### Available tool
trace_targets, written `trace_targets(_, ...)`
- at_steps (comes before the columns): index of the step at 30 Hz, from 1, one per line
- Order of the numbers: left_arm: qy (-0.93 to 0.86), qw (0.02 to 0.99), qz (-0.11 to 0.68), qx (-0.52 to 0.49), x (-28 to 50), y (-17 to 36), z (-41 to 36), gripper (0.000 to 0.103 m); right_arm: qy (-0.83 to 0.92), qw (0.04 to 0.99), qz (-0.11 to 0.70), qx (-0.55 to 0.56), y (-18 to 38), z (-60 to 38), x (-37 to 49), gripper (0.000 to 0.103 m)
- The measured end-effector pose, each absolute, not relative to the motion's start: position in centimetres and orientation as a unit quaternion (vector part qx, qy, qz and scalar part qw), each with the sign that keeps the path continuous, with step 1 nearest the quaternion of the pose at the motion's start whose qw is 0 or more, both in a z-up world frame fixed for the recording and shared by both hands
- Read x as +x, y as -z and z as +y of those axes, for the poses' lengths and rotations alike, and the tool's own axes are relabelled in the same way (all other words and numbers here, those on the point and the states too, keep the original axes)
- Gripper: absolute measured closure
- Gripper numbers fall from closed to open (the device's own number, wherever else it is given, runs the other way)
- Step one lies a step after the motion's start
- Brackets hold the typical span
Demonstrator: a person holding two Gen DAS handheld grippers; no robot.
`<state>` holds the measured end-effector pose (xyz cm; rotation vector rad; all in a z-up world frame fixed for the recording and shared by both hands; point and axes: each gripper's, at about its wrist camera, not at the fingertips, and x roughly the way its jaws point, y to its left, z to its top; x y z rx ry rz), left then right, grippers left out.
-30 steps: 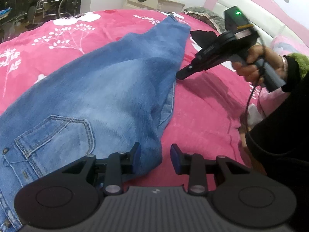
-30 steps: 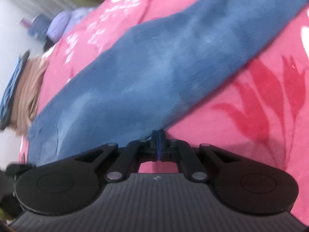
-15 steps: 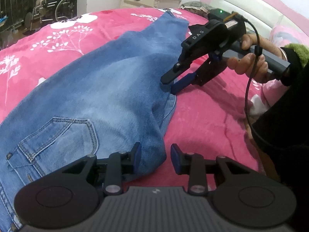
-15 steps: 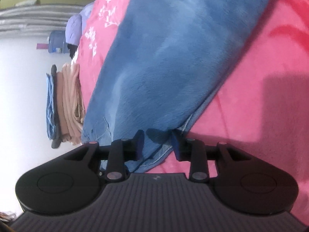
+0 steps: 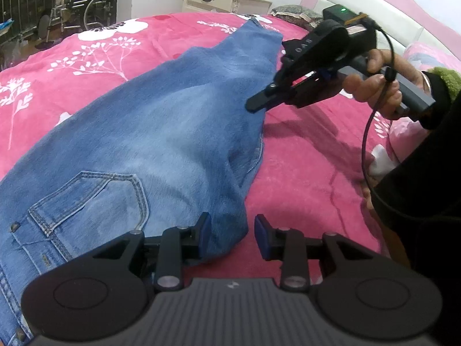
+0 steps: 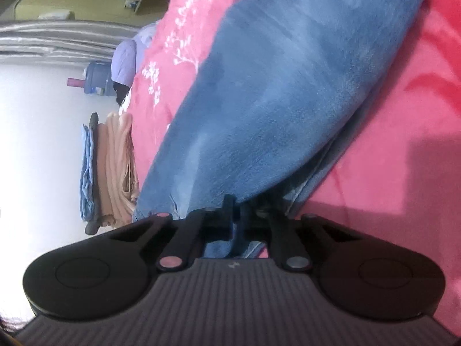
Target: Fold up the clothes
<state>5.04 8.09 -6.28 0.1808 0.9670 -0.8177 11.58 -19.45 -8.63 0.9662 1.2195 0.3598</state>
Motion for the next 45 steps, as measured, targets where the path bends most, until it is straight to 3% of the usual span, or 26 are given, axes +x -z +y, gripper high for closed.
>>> trace_targets(9, 0.389, 0.797, 0.453, 0.091, 4.7, 6.5, 8.3, 0.068, -0.121, 0.748, 0.576, 0.306, 9.0, -19.5, 10.4, 0.103)
trace_targets(13, 0.390, 0.798, 0.451, 0.095, 4.5, 6.6, 8.3, 0.066, -0.116, 0.743, 0.587, 0.299, 9.2, -20.5, 9.9, 0.103)
trace_targets(17, 0.391, 0.798, 0.449, 0.095, 4.4, 6.8, 8.4, 0.066, -0.119, 0.768, 0.595, 0.205, 6.2, -20.6, 9.3, 0.094)
trace_targets(22, 0.393, 0.795, 0.454, 0.089, 4.5, 6.8, 8.5, 0.066, -0.206, 0.800, 0.537, 0.168, 1.1, -18.3, 10.2, 0.094)
trace_targets(37, 0.365, 0.795, 0.482, 0.050, 8.3, 2.4, 10.7, 0.063, -0.211, 0.863, 0.458, 0.040, 1.9, -20.7, 11.7, 0.093)
trace_targets(43, 0.345, 0.791, 0.502, 0.062, 14.2, 2.6, 8.5, 0.062, -0.100, 0.887, 0.442, 0.091, 2.8, -24.7, 16.3, 0.089)
trace_targets(45, 0.339, 0.786, 0.512, 0.072, 15.9, 3.0, 7.3, 0.062, -0.051, 0.887, 0.436, 0.145, 3.4, -27.5, 16.9, 0.081)
